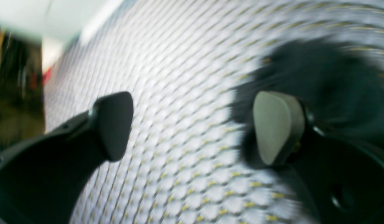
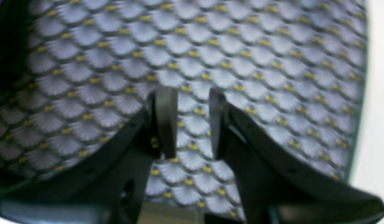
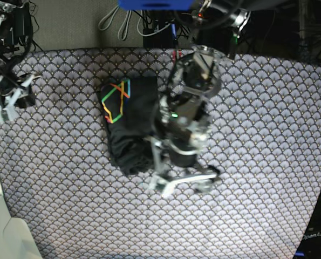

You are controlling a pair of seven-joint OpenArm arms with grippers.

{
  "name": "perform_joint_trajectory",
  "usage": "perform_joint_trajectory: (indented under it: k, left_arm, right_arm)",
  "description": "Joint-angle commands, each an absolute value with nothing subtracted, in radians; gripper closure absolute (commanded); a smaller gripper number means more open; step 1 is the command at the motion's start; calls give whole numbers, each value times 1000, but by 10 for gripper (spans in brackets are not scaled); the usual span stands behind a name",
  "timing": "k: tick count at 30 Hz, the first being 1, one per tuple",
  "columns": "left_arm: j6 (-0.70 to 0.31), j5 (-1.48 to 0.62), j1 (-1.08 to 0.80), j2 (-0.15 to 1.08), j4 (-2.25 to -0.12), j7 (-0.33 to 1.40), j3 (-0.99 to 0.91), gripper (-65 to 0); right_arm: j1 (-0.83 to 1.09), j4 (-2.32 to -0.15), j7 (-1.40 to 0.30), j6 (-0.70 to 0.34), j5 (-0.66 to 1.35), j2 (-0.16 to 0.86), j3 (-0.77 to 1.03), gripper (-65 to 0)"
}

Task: Fold the T-shirt properly
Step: 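Grasp the bundle with the left gripper and rotate it upright, then straighten the bundle's edge with the right gripper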

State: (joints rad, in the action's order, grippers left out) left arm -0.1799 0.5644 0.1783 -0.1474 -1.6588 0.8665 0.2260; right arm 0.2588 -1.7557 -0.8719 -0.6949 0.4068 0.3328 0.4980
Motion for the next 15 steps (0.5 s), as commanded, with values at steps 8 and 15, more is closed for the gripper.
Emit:
perform_joint_trajectory:
  k: [8,15]
  left_arm:
    - [-183,573,45,-145,-1836,855,-84,-532]
    - [-183,573,-97,-93,-1910,855,-130,-116]
  right_arm:
    - [165,-1946,-849,-698,426,372,217,-163]
    - [31,-1916,-849,-698,426,349,-33,-162]
